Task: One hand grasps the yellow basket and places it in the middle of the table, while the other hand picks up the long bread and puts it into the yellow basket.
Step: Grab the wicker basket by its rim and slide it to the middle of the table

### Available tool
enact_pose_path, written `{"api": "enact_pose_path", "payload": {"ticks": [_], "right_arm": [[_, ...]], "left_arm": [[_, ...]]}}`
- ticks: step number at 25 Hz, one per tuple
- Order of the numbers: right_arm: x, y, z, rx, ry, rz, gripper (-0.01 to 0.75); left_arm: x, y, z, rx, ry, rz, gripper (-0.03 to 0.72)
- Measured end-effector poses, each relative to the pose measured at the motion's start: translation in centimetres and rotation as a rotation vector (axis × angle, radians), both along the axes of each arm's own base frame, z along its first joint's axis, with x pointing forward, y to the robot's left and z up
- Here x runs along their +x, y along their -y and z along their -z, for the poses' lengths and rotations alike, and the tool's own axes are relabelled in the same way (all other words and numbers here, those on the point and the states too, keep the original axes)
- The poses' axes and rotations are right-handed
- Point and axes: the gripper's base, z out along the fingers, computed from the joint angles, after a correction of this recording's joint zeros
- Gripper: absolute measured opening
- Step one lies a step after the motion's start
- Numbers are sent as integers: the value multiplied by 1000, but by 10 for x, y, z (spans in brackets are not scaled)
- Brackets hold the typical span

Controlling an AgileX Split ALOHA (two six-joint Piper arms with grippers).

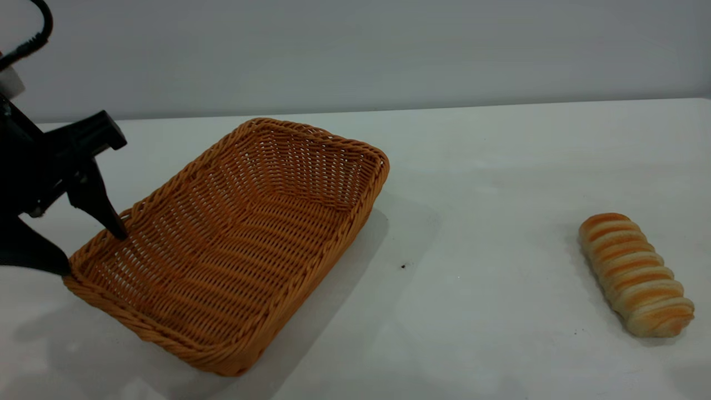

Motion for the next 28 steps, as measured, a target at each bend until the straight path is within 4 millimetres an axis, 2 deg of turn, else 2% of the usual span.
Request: {"api": "enact_pose_path", "payload": {"ticks": [14,22,28], "right_arm": [[0,-1,0,17,-2,3,531],[0,-1,0,20,-2,4,531],[0,-1,0,25,-3,5,531]], "left_arm": [[-11,6,3,-75,-134,-14,540],[-4,6,27,-66,-182,-103,540],[6,6,35,-63,-120,-141,540]]}}
